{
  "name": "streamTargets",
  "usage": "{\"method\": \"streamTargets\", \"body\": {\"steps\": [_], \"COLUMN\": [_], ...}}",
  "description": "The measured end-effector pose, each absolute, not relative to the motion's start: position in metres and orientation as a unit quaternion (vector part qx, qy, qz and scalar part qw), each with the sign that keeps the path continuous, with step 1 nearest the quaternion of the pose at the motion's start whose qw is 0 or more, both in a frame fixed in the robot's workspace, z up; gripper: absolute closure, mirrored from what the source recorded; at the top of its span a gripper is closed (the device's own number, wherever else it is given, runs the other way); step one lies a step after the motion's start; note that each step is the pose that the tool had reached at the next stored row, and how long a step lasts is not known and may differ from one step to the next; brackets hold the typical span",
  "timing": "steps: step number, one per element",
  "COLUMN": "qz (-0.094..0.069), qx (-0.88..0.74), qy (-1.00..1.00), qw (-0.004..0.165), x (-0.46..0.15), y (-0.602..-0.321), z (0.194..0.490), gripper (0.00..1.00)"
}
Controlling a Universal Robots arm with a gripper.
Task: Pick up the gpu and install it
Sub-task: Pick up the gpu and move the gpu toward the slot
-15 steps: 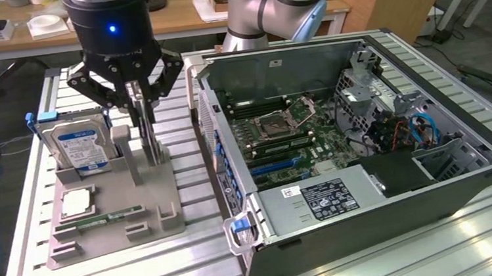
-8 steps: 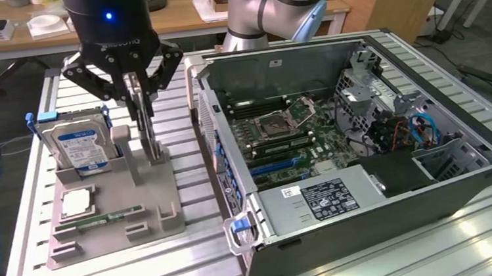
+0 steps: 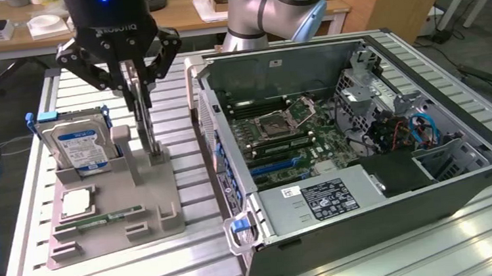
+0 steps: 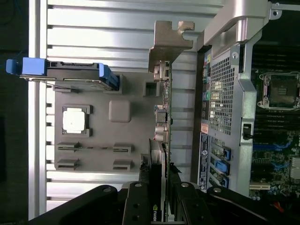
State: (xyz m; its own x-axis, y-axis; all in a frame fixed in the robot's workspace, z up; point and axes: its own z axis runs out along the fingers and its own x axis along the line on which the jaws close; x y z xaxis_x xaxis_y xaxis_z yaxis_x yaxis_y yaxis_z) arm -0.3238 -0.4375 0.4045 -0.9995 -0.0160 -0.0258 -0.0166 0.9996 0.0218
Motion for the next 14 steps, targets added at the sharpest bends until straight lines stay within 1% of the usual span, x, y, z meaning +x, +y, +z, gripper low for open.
{"method": "streamTargets", "body": {"steps": [3,9,14], "qz": [0.011,0.011,0.011], "qx": [-0.008,-0.008,-0.008], "qy": [1.000,1.000,1.000], "qw": [0.013,0.013,0.013], "x": [-0.324,-0.323,-0.307], "y": [-0.438,-0.437,-0.438], "z": [0.410,0.410,0.410], "gripper": [0.74,0.74,0.74]}}
